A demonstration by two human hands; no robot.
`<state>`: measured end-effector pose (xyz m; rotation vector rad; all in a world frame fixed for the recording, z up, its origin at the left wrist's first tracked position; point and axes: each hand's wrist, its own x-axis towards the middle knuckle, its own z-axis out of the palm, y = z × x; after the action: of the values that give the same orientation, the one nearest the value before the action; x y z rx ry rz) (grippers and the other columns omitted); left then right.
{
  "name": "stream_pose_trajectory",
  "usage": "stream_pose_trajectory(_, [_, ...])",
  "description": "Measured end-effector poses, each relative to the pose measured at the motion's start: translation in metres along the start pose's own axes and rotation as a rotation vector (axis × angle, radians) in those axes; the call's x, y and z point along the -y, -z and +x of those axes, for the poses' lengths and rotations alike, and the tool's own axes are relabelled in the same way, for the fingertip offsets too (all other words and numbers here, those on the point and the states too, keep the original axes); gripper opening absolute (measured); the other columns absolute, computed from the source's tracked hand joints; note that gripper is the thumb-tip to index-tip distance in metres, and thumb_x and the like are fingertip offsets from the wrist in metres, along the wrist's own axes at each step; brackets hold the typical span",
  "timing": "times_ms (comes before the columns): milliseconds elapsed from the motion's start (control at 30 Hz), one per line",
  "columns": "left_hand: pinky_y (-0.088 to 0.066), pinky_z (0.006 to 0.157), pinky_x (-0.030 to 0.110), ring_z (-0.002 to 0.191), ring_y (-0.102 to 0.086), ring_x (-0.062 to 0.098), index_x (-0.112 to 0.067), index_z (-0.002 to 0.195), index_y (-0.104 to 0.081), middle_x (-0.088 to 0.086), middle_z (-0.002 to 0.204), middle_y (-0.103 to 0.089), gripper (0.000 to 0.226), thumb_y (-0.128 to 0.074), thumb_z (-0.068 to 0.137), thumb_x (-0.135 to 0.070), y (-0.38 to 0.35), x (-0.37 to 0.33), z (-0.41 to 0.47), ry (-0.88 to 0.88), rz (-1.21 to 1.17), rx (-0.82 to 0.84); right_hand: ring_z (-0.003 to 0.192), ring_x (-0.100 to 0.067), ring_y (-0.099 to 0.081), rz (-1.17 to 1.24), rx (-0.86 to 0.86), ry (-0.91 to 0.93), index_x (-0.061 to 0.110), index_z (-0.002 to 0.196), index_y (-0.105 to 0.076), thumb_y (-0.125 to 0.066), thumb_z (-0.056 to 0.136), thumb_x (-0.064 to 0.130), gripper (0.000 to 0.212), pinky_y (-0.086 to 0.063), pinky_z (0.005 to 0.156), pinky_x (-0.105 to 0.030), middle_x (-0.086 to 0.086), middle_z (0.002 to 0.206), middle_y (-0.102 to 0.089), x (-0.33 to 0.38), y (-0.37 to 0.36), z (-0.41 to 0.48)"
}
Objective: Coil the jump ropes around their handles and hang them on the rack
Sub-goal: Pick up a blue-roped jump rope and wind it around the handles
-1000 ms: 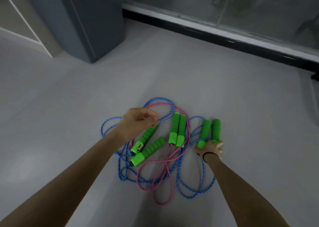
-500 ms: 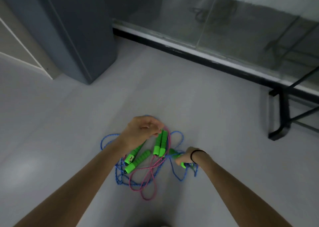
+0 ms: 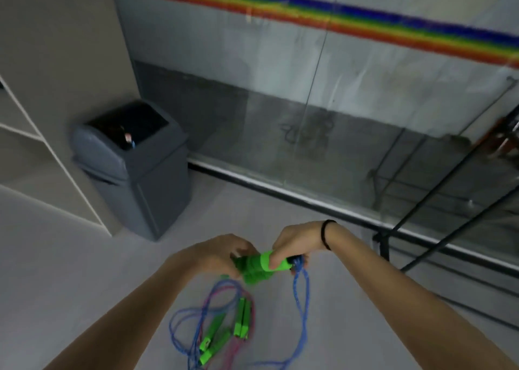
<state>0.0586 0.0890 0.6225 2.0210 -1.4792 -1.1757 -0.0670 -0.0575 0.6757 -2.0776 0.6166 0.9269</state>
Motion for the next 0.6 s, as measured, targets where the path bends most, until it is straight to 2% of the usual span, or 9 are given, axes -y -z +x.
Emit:
stream_pose_trajectory(100, [-0.038, 0.063, 0.016, 0.084, -0.056, 0.012, -0.013, 0.098, -0.064, -0.003, 0.085, -0.059, 0.031, -0.073, 0.068, -0.017, 0.041, -0.046, -0.024, -0.021, 0.129, -0.16, 0.067, -0.012, -0.056, -0.021, -0.159, 0.169, 0.023, 0.066, -0.063, -0.068, 0.069, 0.031, 0.01, -0.044, 0.065, -0.021, 0.008, 0.062, -0.059, 0.019, 0.037, -0.061])
stream_pose_trajectory(167, [-0.041, 0.074, 0.012, 0.096, -0.058, 0.01, -0.015, 0.111, -0.061, -0.005, 0.101, -0.06, 0.051, -0.073, 0.062, -0.024, 0.06, -0.074, -0.036, -0.124, 0.086, -0.282, 0.061, -0.005, -0.05, -0.042, -0.249, 0.254, 0.031, 0.058, -0.064, -0.069, 0.065, 0.035, 0.01, -0.038, 0.06, -0.018, 0.016, 0.051, -0.055, 0.027, 0.057, -0.095])
stream_pose_trajectory(233, [-0.039, 0.085, 0.005, 0.11, -0.056, 0.008, -0.014, 0.125, -0.053, -0.004, 0.119, -0.056, 0.071, -0.073, 0.058, -0.025, 0.077, -0.102, -0.046, -0.203, 0.035, -0.338, 0.06, -0.004, -0.05, -0.03, -0.27, 0.324, 0.032, 0.061, -0.064, -0.07, 0.068, 0.035, 0.009, -0.037, 0.06, -0.019, 0.016, 0.053, -0.056, 0.034, 0.072, -0.125])
stream_pose_trajectory(300, [-0.043, 0.09, 0.012, 0.112, -0.057, 0.01, -0.02, 0.124, -0.055, -0.003, 0.121, -0.06, 0.067, -0.078, 0.061, -0.022, 0.093, -0.129, -0.056, -0.181, 0.009, -0.268, 0.062, -0.006, -0.057, 0.06, -0.239, 0.386, 0.028, 0.07, -0.066, -0.069, 0.071, 0.031, 0.004, -0.043, 0.062, -0.02, 0.013, 0.062, -0.062, 0.036, 0.084, -0.151])
stream_pose_trajectory(367, [-0.05, 0.089, 0.028, 0.1, -0.063, 0.015, -0.028, 0.106, -0.063, -0.002, 0.106, -0.067, 0.05, -0.078, 0.058, -0.031, 0.101, -0.154, -0.064, -0.14, 0.004, -0.119, 0.064, -0.01, -0.063, 0.188, -0.201, 0.472, 0.021, 0.082, -0.067, -0.066, 0.071, 0.025, 0.011, -0.052, 0.064, -0.02, 0.007, 0.074, -0.068, 0.034, 0.094, -0.173])
stream_pose_trajectory(400, [-0.051, 0.084, 0.03, 0.091, -0.063, 0.015, -0.027, 0.098, -0.063, -0.001, 0.097, -0.067, 0.045, -0.076, 0.055, -0.034, 0.103, -0.166, -0.069, -0.128, -0.032, -0.048, 0.066, -0.012, -0.065, 0.251, -0.177, 0.515, 0.015, 0.088, -0.066, -0.066, 0.072, 0.022, 0.018, -0.054, 0.063, -0.021, 0.003, 0.079, -0.069, 0.032, 0.099, -0.181])
stream_pose_trajectory(467, [-0.051, 0.073, 0.023, 0.077, -0.063, 0.01, -0.022, 0.093, -0.062, 0.0, 0.086, -0.065, 0.043, -0.072, 0.053, -0.031, 0.102, -0.187, -0.078, -0.097, -0.173, 0.034, 0.065, -0.014, -0.067, 0.325, -0.153, 0.573, 0.008, 0.095, -0.064, -0.066, 0.071, 0.02, 0.027, -0.056, 0.06, -0.022, -0.003, 0.082, -0.07, 0.028, 0.104, -0.197])
stream_pose_trajectory(500, [-0.051, 0.067, 0.019, 0.072, -0.062, 0.008, -0.02, 0.093, -0.062, -0.002, 0.081, -0.065, 0.043, -0.071, 0.052, -0.029, 0.103, -0.195, -0.081, -0.092, -0.227, 0.059, 0.063, -0.014, -0.068, 0.354, -0.154, 0.594, 0.007, 0.095, -0.063, -0.065, 0.073, 0.018, 0.025, -0.057, 0.059, -0.022, -0.003, 0.081, -0.071, 0.026, 0.107, -0.202])
stream_pose_trajectory(600, [-0.05, 0.058, 0.021, 0.071, -0.064, 0.009, -0.02, 0.101, -0.061, -0.003, 0.079, -0.064, 0.041, -0.068, 0.061, -0.023, 0.105, -0.212, -0.088, -0.067, -0.354, 0.143, 0.063, -0.014, -0.068, 0.475, -0.164, 0.675, 0.008, 0.094, -0.065, -0.057, 0.078, 0.008, 0.017, -0.058, 0.063, -0.024, -0.005, 0.082, -0.073, 0.018, 0.113, -0.217])
